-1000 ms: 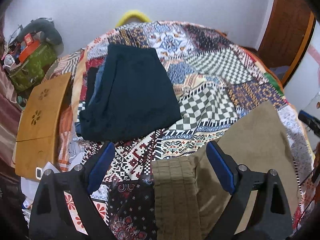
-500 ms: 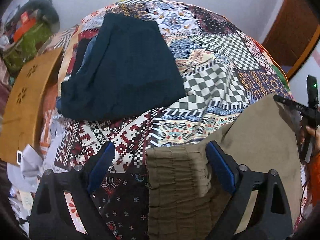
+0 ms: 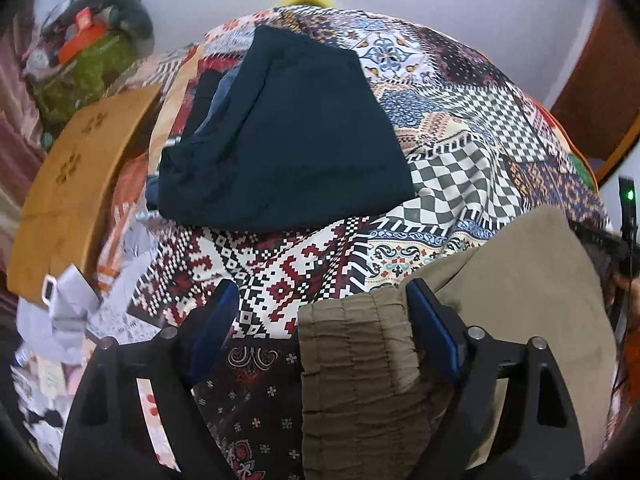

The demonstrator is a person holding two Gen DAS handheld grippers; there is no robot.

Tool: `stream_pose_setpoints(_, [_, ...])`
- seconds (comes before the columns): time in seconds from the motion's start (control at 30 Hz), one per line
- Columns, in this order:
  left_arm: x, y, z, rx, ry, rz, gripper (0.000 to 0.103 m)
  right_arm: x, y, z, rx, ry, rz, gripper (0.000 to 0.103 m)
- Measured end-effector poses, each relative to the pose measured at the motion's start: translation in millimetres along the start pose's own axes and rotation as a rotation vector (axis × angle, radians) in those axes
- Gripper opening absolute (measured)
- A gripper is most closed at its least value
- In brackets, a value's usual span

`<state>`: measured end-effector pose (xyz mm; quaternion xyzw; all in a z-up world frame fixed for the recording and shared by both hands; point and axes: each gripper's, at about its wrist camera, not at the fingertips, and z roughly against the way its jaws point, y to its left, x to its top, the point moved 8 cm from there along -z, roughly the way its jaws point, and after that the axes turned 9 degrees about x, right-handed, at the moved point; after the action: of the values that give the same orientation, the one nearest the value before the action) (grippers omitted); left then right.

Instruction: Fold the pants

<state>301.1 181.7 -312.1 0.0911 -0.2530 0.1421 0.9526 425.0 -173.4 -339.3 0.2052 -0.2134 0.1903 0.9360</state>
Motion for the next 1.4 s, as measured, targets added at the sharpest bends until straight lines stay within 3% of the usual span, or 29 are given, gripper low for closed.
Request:
stream_pose_setpoints(0.07, [1,-4,5,0.018,-0.017,-0.042,0.086,2,0,5,0.008,-0.01,-0.002,0.002])
stream_pose_setpoints(0.17, [1,-9,6,0.018,-0.017,-0.077,0.086,5,1,16,0.028,-0.031,-0.047,0.011])
stream_pose_setpoints(0.3, [0,-10,4,0.021,-0.015,-0.083,0.086,15,1,40,0.085,-0.119,-0.123,0.038])
stream_pose_setpoints(0.4, [0,-12,5,0.027,-0.021,-0.092,0.086,20,10,42,0.124,-0.109,-0.102,0.052])
stream_pose_setpoints(0.57, [-1,-12,4,0.012,-0.011,-0.089,0.086,12,25,2,0.074,0.009,-0.017,0.052])
stream_pose_setpoints(0.63, [-1,-11,2,0.0,-0.001,-0.078,0.088,9,28,-7,0.061,0.003,0.021,0.048])
stream_pose_setpoints(0.7, [-1,-8,1,-0.015,0.009,-0.063,0.089,7,28,-11,0.044,0.018,0.033,0.021])
stream_pose_setpoints(0.8, [-1,0,0,-0.028,0.009,-0.025,0.091,6,26,-13,0.027,0.027,0.057,0.01])
stream_pose_setpoints(0.93, [-4,6,-1,-0.015,-0.001,-0.006,0.091,5,25,-16,0.008,0.021,0.065,0.009])
stream_pose_setpoints(1.2, [-3,0,7,0.058,-0.041,-0.09,0.091,5,28,-17,-0.067,0.016,0.102,0.008])
stream_pose_setpoints(1.33, [3,-3,22,0.066,-0.054,-0.126,0.09,12,34,-4,-0.128,0.003,0.133,0.015])
stream_pose_setpoints(1.4, [10,-5,33,0.057,-0.072,-0.126,0.09,18,44,10,-0.107,-0.037,0.14,0.016])
